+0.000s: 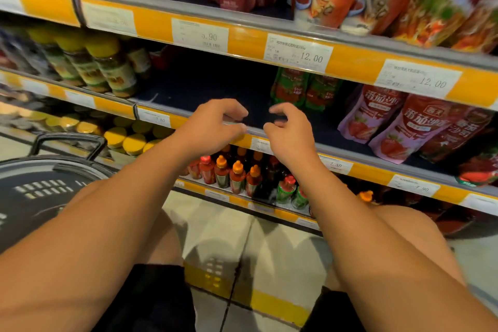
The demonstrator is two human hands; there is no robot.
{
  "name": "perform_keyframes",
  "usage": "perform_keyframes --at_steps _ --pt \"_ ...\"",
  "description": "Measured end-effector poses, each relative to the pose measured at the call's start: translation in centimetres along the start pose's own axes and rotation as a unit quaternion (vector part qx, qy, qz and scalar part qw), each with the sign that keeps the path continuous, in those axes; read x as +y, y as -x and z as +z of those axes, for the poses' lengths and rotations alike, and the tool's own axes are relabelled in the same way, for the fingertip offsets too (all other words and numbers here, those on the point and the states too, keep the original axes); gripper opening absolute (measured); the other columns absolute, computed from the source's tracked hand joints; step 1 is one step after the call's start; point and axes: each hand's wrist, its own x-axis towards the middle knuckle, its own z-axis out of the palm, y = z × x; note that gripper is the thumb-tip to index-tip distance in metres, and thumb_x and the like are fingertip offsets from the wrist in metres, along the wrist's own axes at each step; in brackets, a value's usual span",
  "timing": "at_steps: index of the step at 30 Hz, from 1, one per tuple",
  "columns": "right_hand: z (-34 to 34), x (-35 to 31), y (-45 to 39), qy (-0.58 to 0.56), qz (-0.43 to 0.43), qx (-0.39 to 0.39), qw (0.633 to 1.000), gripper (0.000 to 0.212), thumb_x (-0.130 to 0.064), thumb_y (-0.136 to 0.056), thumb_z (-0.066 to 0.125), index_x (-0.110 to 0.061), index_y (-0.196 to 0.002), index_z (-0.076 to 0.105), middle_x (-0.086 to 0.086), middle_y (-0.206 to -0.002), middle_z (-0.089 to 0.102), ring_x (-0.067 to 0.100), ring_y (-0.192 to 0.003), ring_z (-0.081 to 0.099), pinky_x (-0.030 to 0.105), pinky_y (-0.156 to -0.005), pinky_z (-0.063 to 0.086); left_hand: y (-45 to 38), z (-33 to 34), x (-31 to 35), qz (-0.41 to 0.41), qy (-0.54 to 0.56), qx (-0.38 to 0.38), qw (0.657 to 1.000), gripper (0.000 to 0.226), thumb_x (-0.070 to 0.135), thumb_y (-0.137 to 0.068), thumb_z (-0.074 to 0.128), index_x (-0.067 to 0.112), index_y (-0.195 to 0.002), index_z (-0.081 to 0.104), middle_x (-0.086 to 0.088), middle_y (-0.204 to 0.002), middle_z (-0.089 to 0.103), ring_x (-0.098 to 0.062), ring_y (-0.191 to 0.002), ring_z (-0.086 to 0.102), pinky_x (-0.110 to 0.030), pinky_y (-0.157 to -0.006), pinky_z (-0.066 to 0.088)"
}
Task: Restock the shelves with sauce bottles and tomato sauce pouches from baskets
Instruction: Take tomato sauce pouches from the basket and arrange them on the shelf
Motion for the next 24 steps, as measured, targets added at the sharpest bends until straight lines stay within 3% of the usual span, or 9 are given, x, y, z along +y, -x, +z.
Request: perform_keyframes --at_steps 3,7,13,16,18,22,24 --pt "0.9 -1.2 0.8 0.0 -0.032 -0.022 0.999 0.035 -0.016 -0.096 0.065 -0.025 -0.129 0.06 -0.005 -0.133 0.059 0.012 -0.118 0.058 0.031 -0.096 0.05 2.8 -2.3 -0.1 0.004 -0.028 -0.007 1.0 0.035 0.034 -0.097 0.069 0.035 -0.131 0.065 0.02 -0.129 0.065 0.002 -0.122 0.058 -0.029 -0.103 0.048" --pt "3.1 -3.2 2.2 0.02 -0.064 -0.076 0.995 0.036 -0.016 -0.098 0.064 -0.025 -0.132 0.059 -0.007 -0.133 0.06 0.01 -0.121 0.056 0.025 -0.098 0.046 6.9 -5.9 -1.6 -0.004 -0.038 0.038 0.999 0.035 0.034 -0.097 0.068 0.037 -0.132 0.064 0.021 -0.13 0.065 0.003 -0.126 0.056 -0.035 -0.107 0.049" --pt "6.8 -7.2 5.4 0.056 -0.142 -0.153 0.976 0.036 -0.029 -0.1 0.062 -0.033 -0.136 0.055 -0.012 -0.138 0.057 0.007 -0.111 0.058 0.022 -0.084 0.046 14.8 -10.1 -6.3 -0.079 0.044 0.137 0.986 0.033 0.017 -0.097 0.07 0.034 -0.125 0.071 0.019 -0.123 0.07 0.002 -0.121 0.061 -0.045 -0.107 0.05" --pt "9.1 -9.7 6.7 0.07 -0.174 -0.175 0.967 0.038 -0.03 -0.099 0.064 -0.032 -0.137 0.057 -0.013 -0.139 0.058 0.005 -0.121 0.053 0.024 -0.095 0.047 19.3 -11.6 -9.1 -0.114 0.062 0.182 0.975 0.033 0.016 -0.097 0.071 0.037 -0.122 0.072 0.018 -0.125 0.07 -0.001 -0.122 0.062 -0.049 -0.106 0.051" --pt "10.8 -11.4 7.8 0.075 -0.206 -0.194 0.956 0.038 -0.028 -0.099 0.065 -0.03 -0.137 0.06 -0.014 -0.137 0.059 0.0 -0.113 0.052 0.018 -0.093 0.045 22.6 -12.5 -11.0 -0.142 0.066 0.197 0.968 0.033 0.019 -0.096 0.071 0.041 -0.121 0.071 0.02 -0.126 0.07 -0.001 -0.122 0.062 -0.047 -0.107 0.051" --pt "14.7 -14.9 10.5 0.123 -0.27 -0.268 0.917 0.037 -0.032 -0.1 0.062 -0.03 -0.137 0.061 -0.012 -0.14 0.059 0.008 -0.127 0.052 0.033 -0.107 0.045 29.0 -13.9 -14.1 -0.203 0.086 0.246 0.944 0.032 0.015 -0.095 0.073 0.032 -0.122 0.072 0.018 -0.121 0.072 0.004 -0.115 0.065 -0.037 -0.108 0.05" --pt "16.8 -16.6 11.8 0.164 -0.294 -0.32 0.886 0.041 -0.039 -0.101 0.061 -0.029 -0.141 0.058 -0.009 -0.144 0.057 0.012 -0.133 0.05 0.034 -0.11 0.041 32.0 -14.3 -15.8 -0.236 0.092 0.267 0.93 0.033 0.009 -0.094 0.072 0.028 -0.121 0.073 0.016 -0.119 0.073 0.006 -0.11 0.066 -0.033 -0.106 0.05"
